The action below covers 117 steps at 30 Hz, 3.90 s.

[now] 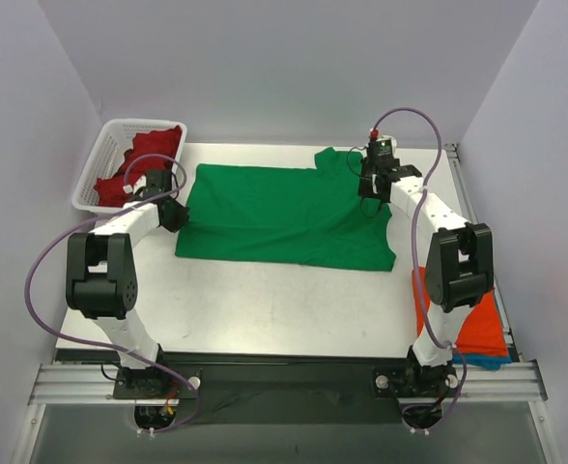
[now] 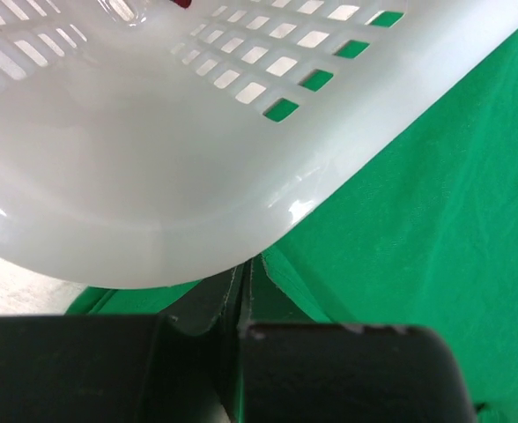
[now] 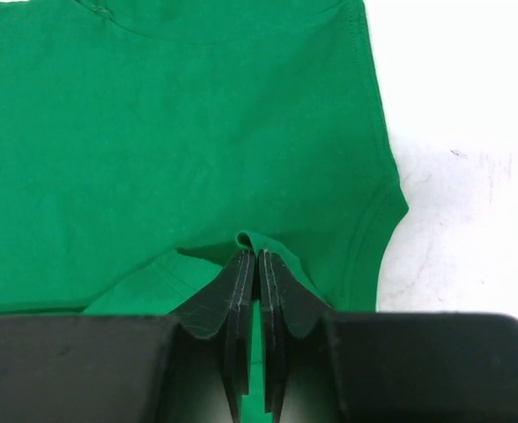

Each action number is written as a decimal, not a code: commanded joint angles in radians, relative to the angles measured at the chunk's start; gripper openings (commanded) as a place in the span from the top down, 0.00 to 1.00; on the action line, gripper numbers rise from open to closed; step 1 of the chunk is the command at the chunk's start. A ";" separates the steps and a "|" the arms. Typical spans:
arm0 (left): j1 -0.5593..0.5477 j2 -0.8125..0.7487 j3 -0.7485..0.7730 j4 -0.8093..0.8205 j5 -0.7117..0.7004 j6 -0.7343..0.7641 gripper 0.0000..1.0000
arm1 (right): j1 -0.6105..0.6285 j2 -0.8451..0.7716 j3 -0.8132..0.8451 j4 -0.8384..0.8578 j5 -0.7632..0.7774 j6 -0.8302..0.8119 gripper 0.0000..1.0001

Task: Fold and stack the t-shirts
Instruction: Fold the flattened tshirt in 1/3 of the way

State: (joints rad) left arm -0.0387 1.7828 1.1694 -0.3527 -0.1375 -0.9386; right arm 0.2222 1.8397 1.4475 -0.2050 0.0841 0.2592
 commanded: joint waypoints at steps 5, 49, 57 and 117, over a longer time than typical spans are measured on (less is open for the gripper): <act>0.022 -0.029 0.009 0.098 0.042 0.038 0.51 | -0.004 0.058 0.128 -0.083 -0.017 -0.011 0.43; 0.019 -0.277 -0.485 0.313 0.027 0.020 0.53 | -0.192 -0.316 -0.653 0.075 -0.149 0.377 0.46; 0.020 -0.237 -0.424 0.241 -0.014 0.014 1.00 | -0.196 -0.321 -0.615 0.004 -0.142 0.361 0.96; -0.687 0.058 0.074 0.372 0.292 0.179 0.25 | -0.049 -0.350 -0.543 -0.007 -0.150 0.367 0.48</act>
State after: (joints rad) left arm -0.7067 1.7855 1.1667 -0.0891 0.0715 -0.7479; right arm 0.1719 1.4574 0.8623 -0.2314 -0.0635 0.6304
